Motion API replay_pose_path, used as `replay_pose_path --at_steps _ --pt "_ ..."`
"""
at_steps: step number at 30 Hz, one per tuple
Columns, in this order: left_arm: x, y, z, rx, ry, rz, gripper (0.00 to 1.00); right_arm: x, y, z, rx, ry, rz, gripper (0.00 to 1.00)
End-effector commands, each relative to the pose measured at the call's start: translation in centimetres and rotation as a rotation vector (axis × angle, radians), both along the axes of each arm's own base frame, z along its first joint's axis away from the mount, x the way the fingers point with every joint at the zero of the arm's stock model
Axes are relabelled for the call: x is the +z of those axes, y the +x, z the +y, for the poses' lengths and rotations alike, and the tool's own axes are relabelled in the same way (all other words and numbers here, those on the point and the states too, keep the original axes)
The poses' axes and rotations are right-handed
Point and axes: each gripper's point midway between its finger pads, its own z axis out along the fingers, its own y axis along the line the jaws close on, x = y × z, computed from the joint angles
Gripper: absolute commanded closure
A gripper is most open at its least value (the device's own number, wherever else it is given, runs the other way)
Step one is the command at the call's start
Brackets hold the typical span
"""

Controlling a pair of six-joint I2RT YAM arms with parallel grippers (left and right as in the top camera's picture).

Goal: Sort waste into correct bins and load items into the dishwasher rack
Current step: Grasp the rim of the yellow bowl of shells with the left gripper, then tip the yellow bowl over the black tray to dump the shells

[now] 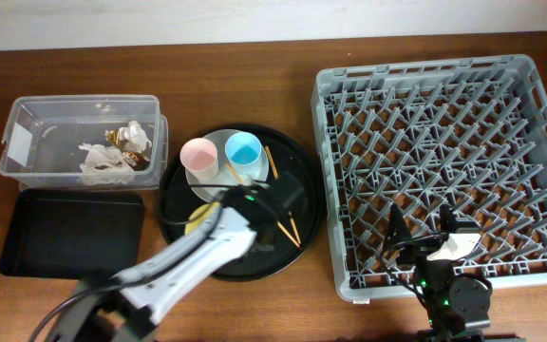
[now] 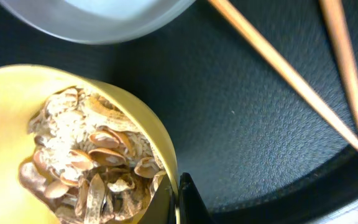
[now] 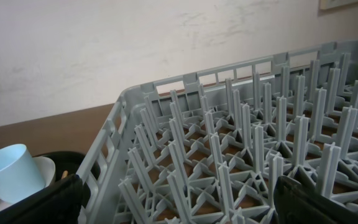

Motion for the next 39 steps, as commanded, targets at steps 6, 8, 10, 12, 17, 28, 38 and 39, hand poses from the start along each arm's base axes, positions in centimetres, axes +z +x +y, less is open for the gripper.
replay_pose_path --at_steps 6,8,10,12,17,28,38,39 --pt "9.2 3.8 8.8 0.192 -0.364 -0.13 1.0 -0.3 0.0 -0.2 -0.009 0.0 0.006 0.02" --pt "9.9 4.2 11.6 0.265 -0.405 -0.155 1.0 -0.3 0.0 -0.2 -0.009 0.0 0.006 0.02" --pt "10.1 4.5 15.1 0.367 -0.449 -0.175 1.0 -0.3 0.0 -0.2 -0.009 0.0 0.006 0.02" --pt "9.9 4.5 17.3 0.442 -0.487 -0.186 1.0 -0.3 0.0 -0.2 -0.009 0.0 0.006 0.02" --pt "9.1 4.6 21.2 0.565 -0.544 -0.24 1.0 -0.3 0.0 -0.2 -0.009 0.0 0.006 0.02" --pt "8.1 5.0 25.5 0.676 -0.817 -0.42 1.0 -0.3 0.0 -0.2 -0.009 0.0 0.006 0.01" --pt "11.2 5.4 29.3 0.592 -1.044 -0.679 1.0 -0.3 0.0 -0.2 -0.009 0.0 0.006 0.02" --pt "11.0 5.5 29.3 0.586 -1.07 -0.678 1.0 -0.3 0.0 -0.2 -0.009 0.0 0.006 0.02"
